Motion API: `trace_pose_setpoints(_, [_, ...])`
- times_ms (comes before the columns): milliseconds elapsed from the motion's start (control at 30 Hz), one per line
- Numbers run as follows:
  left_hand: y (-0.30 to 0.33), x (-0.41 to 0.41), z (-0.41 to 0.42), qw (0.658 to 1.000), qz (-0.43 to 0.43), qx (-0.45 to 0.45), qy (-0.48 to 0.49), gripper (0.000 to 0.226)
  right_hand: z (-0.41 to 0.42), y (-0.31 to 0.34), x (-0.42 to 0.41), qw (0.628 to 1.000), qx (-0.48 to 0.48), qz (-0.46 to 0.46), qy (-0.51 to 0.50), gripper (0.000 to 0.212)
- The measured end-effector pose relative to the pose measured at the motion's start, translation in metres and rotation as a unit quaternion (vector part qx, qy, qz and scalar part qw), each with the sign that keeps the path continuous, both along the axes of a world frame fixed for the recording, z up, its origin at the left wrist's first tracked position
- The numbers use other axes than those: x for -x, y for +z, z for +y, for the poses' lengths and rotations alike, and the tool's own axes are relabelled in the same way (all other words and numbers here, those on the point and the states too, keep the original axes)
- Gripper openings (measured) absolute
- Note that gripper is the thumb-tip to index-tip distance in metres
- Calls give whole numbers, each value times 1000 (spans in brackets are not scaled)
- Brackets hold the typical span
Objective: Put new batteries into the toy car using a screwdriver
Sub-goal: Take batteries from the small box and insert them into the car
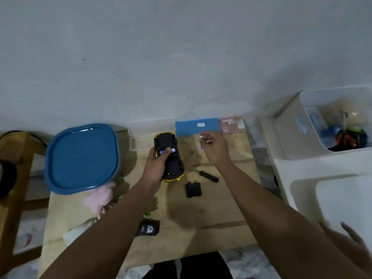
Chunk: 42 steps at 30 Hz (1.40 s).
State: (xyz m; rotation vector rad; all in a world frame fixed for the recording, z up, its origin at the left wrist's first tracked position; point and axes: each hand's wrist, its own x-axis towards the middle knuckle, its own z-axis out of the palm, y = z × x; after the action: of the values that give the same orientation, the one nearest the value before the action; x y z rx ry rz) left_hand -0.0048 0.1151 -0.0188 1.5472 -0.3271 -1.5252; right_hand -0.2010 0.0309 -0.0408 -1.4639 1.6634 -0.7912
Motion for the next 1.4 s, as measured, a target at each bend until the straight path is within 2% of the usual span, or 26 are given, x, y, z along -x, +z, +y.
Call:
trace_pose_setpoints(100, [11, 4, 2, 999, 49, -13, -8, 35, 14, 43, -9, 993, 17, -116, 7, 16])
trace_pose_setpoints(200, [29, 9, 6, 988, 145, -45, -4, 37, 35, 72, -20, 984, 37, -133, 110, 21])
trace_pose_setpoints(367, [38, 20, 14, 988, 150, -30, -26, 42, 61, 80, -27, 975, 68, -48, 207, 20])
trace_pose_setpoints(500, [38, 22, 20, 991, 112, -12, -76, 47, 71, 68, -26, 937, 227, 87, 249, 18])
trace_pose_setpoints(567, [35, 22, 22, 990, 109, 2, -86, 50, 74, 59, -26, 917, 272, 131, 261, 18])
trace_pose_setpoints(700, [27, 27, 21, 993, 90, 6, -73, 50, 79, 46, -23, 912, 286, 174, 237, 20])
trace_pose_setpoints(833, [17, 34, 13, 996, 70, 15, -59, 49, 81, 34, -24, 921, 273, 153, 231, 28])
trace_pose_setpoints(1000, [4, 43, -5, 998, 60, -2, -33, 48, 76, 23, -21, 903, 256, 247, 238, 39])
trace_pose_setpoints(1100, [-9, 45, -12, 998, 68, -16, -3, 49, 59, 24, -17, 915, 220, 230, 250, 39])
trace_pose_setpoints(1167, [-14, 45, -20, 998, 66, -2, 2, 54, 38, 19, -8, 947, 172, 201, 180, 33])
trace_pose_setpoints(1233, [-18, 43, -29, 998, 61, 13, -12, 62, 11, 10, 9, 973, 86, 196, 86, 31])
trace_pose_setpoints(1267, [-18, 42, -33, 998, 62, 22, -14, 63, -2, 4, 17, 973, 33, 217, 71, 33])
trace_pose_setpoints(1333, [-18, 39, -39, 997, 60, 43, -15, 62, -21, -9, 28, 949, -43, 294, 104, 32])
trace_pose_setpoints(1400, [-16, 35, -42, 997, 46, 61, -14, 65, -31, -17, 33, 931, -67, 336, 125, 27])
